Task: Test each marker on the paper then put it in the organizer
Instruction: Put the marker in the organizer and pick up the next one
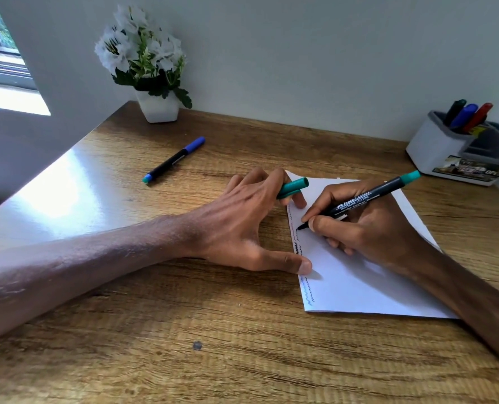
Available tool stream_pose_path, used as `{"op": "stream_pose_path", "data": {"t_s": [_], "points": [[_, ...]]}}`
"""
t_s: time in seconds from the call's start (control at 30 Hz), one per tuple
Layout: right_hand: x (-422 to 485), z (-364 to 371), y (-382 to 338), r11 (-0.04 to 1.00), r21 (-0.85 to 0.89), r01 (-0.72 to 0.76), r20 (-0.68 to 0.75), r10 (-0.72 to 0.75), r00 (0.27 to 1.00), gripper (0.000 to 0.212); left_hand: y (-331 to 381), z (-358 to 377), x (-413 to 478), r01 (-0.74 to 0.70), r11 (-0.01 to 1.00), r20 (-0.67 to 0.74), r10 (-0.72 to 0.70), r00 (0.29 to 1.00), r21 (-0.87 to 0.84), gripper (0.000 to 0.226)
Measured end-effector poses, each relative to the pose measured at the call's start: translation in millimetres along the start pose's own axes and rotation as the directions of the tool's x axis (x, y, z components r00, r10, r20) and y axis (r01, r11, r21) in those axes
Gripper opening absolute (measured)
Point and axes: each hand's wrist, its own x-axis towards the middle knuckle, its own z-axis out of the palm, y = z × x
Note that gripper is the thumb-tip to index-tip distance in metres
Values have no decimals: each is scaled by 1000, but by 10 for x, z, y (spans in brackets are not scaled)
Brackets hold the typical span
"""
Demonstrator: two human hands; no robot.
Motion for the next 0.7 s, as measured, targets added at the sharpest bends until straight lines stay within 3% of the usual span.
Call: {"op": "stream_pose_path", "data": {"t_s": [0.7], "points": [[27,0,74,1000,-2,-7,-32,7,999,8,22,-10,1,41,999,24,-41,999,12,83]]}}
